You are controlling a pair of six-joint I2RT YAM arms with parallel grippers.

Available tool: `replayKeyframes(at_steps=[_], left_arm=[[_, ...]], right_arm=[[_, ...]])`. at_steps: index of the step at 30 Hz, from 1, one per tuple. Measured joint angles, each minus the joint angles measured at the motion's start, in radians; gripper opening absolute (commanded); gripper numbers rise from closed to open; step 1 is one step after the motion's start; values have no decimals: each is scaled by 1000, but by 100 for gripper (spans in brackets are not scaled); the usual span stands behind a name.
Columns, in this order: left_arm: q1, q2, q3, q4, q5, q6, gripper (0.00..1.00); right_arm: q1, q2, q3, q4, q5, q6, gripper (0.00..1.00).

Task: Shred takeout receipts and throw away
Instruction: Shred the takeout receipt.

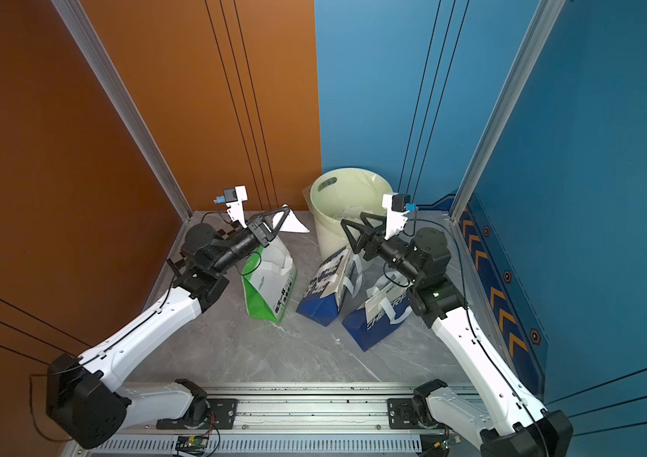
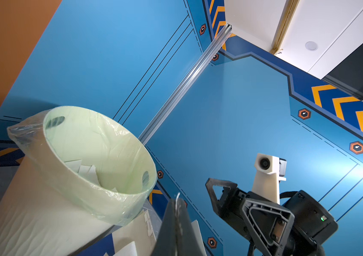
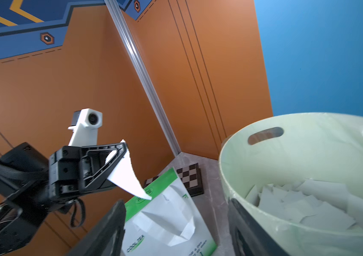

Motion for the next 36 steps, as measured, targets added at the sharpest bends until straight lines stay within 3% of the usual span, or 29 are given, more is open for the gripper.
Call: replayKeyframes(at_steps=[7, 17, 27, 33, 36], left_arm=[[-23, 60, 53, 40, 19, -51, 0], [-49, 89, 60, 126, 32, -101, 0], [-60, 101, 64, 161, 38, -116, 0], [-60, 101, 64, 162, 40, -116, 0], [-60, 101, 64, 162, 45, -116, 0]], right_arm=[[48, 51, -78, 227, -90, 229, 79], [134, 166, -50, 317, -88, 283, 78], [195, 225, 37, 328, -66, 279, 44], [192, 239, 55, 312, -25, 274, 43], [188, 247, 69, 304, -11, 277, 25]])
